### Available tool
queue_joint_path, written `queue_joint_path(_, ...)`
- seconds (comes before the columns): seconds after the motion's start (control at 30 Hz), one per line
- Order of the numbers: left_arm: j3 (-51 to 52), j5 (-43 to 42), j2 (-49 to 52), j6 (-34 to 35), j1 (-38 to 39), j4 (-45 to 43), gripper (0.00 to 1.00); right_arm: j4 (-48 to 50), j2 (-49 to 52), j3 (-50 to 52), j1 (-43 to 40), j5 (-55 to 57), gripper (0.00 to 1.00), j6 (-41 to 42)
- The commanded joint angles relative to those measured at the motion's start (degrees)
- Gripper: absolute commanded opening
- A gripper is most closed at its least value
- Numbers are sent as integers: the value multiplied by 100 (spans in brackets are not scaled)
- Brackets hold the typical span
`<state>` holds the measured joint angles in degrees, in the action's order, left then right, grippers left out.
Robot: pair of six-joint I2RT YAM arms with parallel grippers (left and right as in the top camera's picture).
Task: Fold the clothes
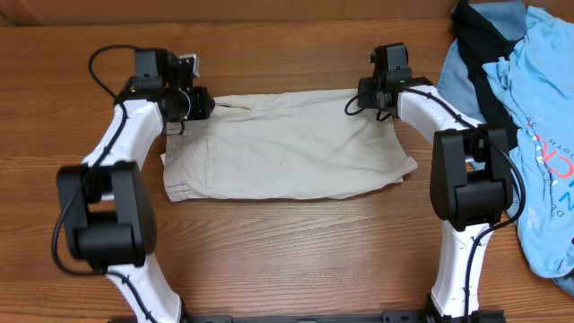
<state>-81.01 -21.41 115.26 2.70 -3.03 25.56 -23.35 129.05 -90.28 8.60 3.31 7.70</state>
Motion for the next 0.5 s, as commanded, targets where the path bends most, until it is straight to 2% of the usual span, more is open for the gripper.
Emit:
queue_joint_path(0.0,13,291,590,289,-201,-70,24,-313,297,256,-256,393,21,70)
queue_joint_path(0.2,13,592,1027,916,-599,-275,25,-337,297,256,-256,393,21,70)
queue_joint_path(0.33,-72,378,1019,964,-743,-492,27,-374,297,256,-256,393,21,70)
queue_joint_path(0.47,-380,354,1019,1054,-835,-275,30,-415,297,256,-256,393,21,70)
